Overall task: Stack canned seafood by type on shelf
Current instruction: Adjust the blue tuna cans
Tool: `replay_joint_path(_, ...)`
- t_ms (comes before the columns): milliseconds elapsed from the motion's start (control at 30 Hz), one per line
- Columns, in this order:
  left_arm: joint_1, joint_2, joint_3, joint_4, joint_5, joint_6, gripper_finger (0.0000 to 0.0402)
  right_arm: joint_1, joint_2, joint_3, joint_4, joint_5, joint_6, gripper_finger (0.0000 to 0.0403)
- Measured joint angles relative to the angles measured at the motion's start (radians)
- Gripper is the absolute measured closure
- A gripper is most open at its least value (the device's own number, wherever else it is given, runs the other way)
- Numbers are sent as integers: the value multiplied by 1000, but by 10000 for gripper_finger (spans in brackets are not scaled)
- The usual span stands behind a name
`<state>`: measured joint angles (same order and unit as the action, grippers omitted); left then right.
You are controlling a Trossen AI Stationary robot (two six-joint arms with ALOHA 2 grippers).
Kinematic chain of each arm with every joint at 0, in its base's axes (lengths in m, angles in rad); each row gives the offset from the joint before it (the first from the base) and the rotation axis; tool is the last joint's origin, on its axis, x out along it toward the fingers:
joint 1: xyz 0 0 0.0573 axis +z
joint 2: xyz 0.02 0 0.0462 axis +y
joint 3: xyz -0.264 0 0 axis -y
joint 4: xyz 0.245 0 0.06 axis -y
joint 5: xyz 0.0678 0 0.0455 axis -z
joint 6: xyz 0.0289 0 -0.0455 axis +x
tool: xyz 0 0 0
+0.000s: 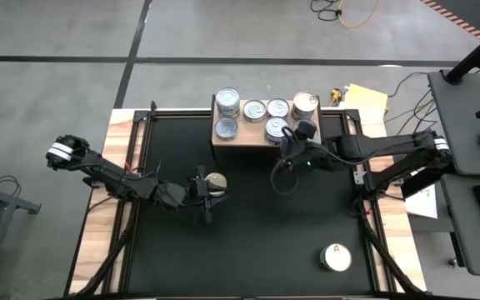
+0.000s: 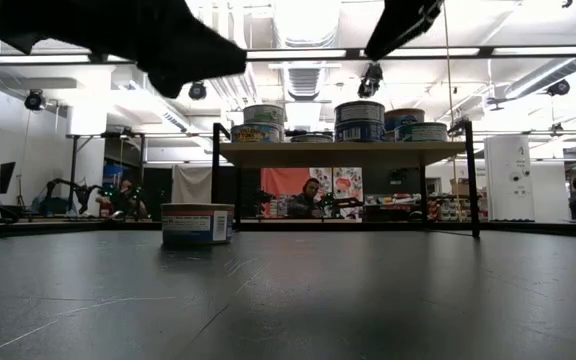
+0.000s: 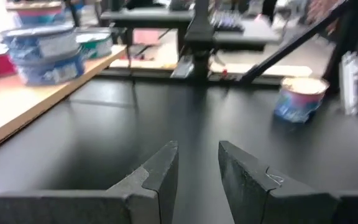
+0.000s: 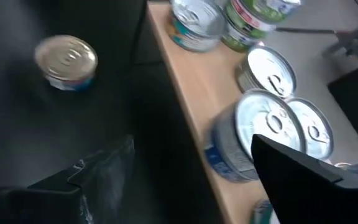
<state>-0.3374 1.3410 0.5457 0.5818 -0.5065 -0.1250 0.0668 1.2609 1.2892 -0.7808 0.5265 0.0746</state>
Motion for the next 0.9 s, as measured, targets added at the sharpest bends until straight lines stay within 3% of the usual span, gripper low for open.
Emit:
replay_joint_path(200,0,0,0,91,79,14,304,143,-32,-8,-4,47,37,129)
replay_joint_path(467,0,0,0,138,79,15,328,298,-93,-57,2,85,110,203)
replay_joint_path(833,8,0,0,209,71,37,398,418,-114,-238,68,194,285,371)
replay_joint_path(900,15,0,0,212,71,37,399,431,-114,-262,69,210,328,386)
